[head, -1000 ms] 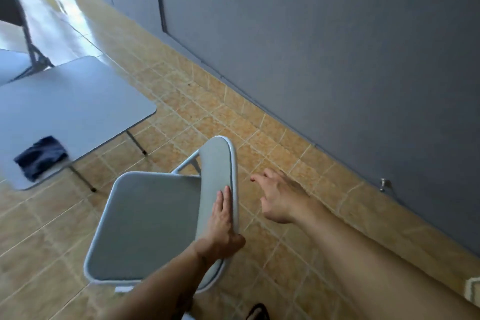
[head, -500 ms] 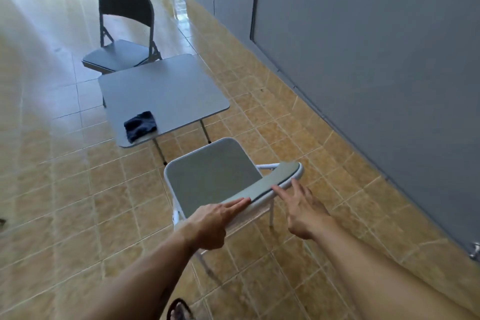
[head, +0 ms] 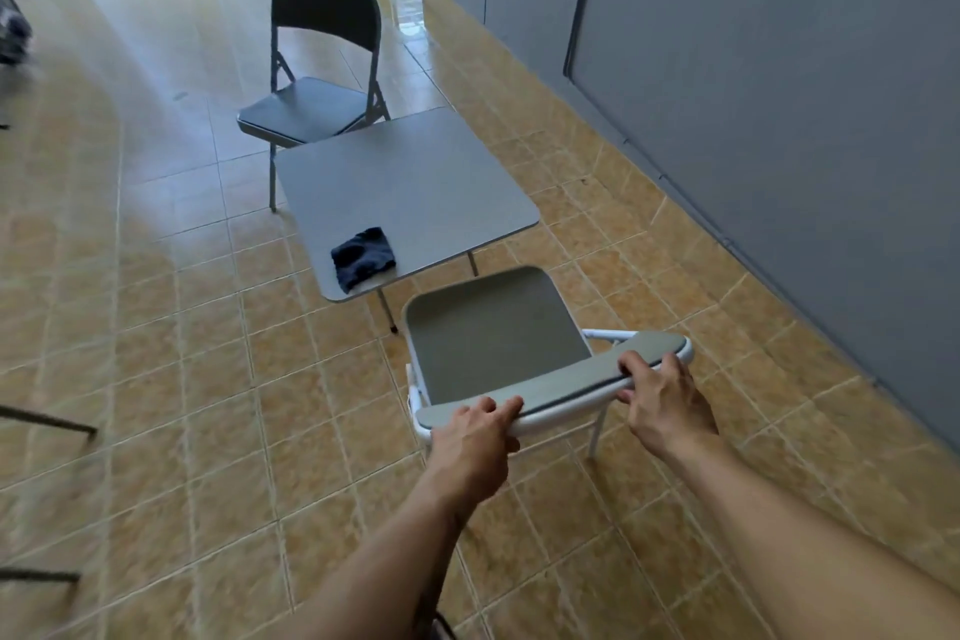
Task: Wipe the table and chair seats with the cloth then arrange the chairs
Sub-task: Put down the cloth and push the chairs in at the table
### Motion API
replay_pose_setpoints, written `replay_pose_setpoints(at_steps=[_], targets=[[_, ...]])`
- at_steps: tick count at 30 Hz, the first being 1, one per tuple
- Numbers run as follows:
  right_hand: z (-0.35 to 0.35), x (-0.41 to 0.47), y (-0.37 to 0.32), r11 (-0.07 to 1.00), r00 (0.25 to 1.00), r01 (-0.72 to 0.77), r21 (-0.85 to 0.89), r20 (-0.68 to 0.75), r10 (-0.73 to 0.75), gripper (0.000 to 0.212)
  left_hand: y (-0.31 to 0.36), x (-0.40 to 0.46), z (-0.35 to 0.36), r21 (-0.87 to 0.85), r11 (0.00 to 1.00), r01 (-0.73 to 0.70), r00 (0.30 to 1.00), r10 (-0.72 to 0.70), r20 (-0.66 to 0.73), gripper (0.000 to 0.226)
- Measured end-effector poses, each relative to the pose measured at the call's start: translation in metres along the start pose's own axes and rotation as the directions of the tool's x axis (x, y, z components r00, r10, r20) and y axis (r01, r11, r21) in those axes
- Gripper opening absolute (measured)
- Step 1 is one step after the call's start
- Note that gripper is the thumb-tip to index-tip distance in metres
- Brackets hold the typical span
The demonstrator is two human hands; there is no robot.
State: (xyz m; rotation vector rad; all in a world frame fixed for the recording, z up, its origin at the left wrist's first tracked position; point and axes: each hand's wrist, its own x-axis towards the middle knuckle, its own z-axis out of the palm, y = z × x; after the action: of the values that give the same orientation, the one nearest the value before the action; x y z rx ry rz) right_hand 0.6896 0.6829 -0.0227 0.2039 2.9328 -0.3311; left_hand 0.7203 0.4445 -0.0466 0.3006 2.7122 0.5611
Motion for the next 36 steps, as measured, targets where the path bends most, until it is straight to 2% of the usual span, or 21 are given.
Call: replay_pose_setpoints(at_steps=[13, 29, 33, 36], targets=[[0.001, 0.08, -0.03, 0.999, 0.999, -0.022, 0.045, -0.022, 0.023, 0.023, -0.034, 0.068, -0.038, -0.022, 0.999, -0.029, 1.0, 0.029, 0.007, 0.058], [-0.033, 0.185, -0.034, 0.996, 0.998, 0.039, 0.075, 0.038, -0.042, 0.017, -0.017, 0.147, -0.072, -0.082, 0.995, 0.055, 0.998, -0.053, 0.017, 0.058], [-0.042, 0.192, -0.041, 0.998, 0.996, -0.017, 0.062, 0.088, 0.011, 0.023, -0.013, 0.155, -0.085, -0.106, 0.992, 0.069, 0.995, -0.061, 0.077, 0.044], [-0.054, 0.19, -0.061, 0.988, 0.997, 0.027, 0.153, 0.07, -0.038, 0.034, -0.018, 0.157, -0.102, -0.221, 0.957, 0.189, 0.98, -0.167, 0.111, 0.037]])
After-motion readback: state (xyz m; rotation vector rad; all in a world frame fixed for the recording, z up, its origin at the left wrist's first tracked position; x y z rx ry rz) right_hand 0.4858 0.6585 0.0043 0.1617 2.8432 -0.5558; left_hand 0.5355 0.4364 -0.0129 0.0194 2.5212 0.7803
